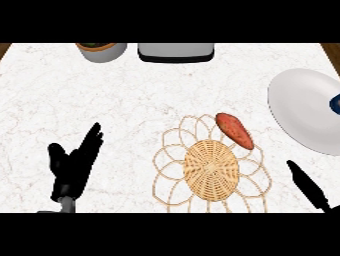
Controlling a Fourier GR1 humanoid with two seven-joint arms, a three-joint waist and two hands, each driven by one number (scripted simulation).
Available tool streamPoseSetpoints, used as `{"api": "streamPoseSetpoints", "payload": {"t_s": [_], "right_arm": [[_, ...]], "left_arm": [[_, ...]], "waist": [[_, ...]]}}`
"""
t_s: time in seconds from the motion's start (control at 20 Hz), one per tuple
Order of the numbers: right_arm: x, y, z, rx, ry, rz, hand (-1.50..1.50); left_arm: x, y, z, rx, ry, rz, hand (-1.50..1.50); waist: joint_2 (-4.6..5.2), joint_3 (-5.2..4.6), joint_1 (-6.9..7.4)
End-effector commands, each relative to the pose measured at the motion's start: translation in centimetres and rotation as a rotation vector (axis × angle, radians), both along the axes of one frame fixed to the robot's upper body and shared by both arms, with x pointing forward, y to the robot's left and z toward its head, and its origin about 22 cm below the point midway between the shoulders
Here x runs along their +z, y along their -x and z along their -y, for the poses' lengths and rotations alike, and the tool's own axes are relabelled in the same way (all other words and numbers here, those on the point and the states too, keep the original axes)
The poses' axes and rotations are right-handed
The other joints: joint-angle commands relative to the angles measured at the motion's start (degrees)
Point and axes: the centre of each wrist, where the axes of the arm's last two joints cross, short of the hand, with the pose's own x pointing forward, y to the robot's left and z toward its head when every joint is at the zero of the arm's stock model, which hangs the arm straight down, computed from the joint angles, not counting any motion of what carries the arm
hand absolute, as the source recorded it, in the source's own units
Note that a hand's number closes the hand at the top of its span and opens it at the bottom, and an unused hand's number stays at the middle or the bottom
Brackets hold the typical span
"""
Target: Pick the can from the placemat and place it in the plate
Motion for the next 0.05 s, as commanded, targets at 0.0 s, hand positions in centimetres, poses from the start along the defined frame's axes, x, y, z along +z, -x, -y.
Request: {"api": "streamPoseSetpoints", "payload": {"t_s": [0.0], "right_arm": [[-1.57, -0.15, -2.76, -0.052, 0.013, 0.018, -1.50]], "left_arm": [[0.82, -1.05, -2.27, 0.009, -0.008, -0.027, 0.00]], "waist": [[0.22, -0.09, 0.14]]}}
